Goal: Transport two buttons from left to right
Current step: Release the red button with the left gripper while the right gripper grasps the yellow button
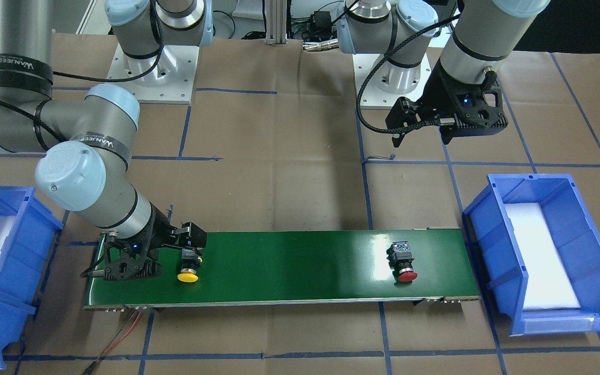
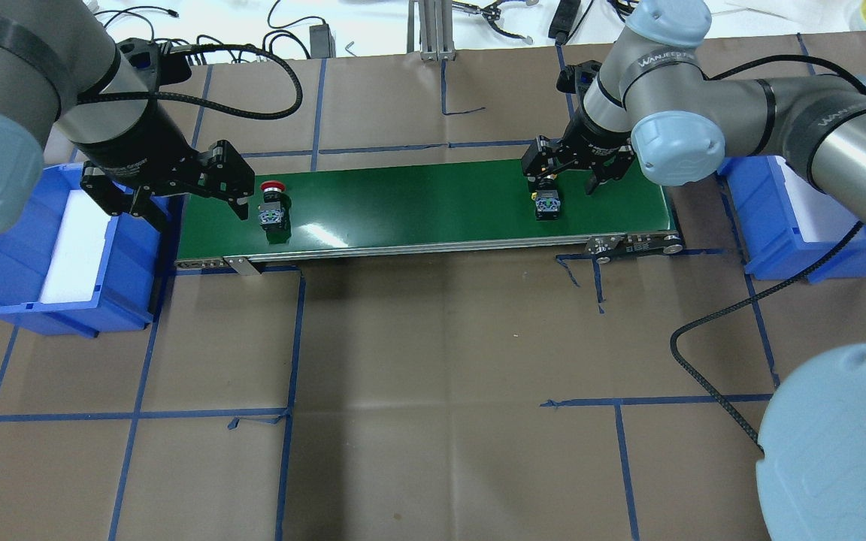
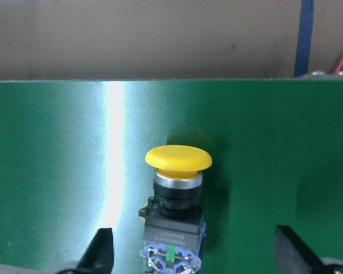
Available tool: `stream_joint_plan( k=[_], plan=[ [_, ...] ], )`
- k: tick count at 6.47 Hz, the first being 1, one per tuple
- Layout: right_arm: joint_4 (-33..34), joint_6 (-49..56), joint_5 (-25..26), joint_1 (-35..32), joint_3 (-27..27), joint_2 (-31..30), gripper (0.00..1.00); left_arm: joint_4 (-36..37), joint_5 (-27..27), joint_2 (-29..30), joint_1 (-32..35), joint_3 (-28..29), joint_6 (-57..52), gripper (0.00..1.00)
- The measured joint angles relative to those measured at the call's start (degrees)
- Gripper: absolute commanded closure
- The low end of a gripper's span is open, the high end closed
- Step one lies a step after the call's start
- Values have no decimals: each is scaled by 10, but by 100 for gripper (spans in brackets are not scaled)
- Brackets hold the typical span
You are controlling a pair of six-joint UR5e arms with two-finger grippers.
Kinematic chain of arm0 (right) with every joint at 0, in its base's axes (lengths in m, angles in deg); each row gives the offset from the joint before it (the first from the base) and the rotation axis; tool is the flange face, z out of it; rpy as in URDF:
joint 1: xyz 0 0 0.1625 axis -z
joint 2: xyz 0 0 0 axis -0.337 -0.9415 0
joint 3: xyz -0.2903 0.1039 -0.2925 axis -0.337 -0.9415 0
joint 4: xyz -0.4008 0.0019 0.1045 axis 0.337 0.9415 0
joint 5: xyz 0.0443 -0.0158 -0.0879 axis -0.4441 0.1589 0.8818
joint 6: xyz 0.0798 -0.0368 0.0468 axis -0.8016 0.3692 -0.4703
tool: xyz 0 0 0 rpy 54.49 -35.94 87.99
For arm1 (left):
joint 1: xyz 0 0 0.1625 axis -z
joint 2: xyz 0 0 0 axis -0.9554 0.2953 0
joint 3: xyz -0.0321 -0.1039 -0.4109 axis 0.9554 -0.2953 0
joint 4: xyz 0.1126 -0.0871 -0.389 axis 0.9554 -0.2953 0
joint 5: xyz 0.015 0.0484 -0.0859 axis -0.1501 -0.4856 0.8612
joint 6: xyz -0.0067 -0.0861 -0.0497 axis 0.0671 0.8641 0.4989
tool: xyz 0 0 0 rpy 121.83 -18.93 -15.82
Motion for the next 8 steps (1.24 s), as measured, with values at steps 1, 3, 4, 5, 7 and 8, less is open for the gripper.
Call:
stream_joint_plan(
  k=[1,3,4,5,7,8],
  plan=[
    [1,0,2,0,1,4,1,-3,0,-6,0,-3,-1,0],
    [2,-1,26,0,0,10,1,-3,0,-7,-3,-5,-6,0],
    [2,-2,36,0,0,12,14,-2,-1,-8,-4,-4,-12,0],
    [2,-3,43,-1,0,15,45,-1,-2,-9,-4,-4,-18,0],
    [0,-2,80,-1,-1,17,95,-1,-1,-8,-4,-4,-27,0],
    [-4,-1,94,-1,-2,15,95,-2,-1,-8,-4,-4,-32,0]
  ],
)
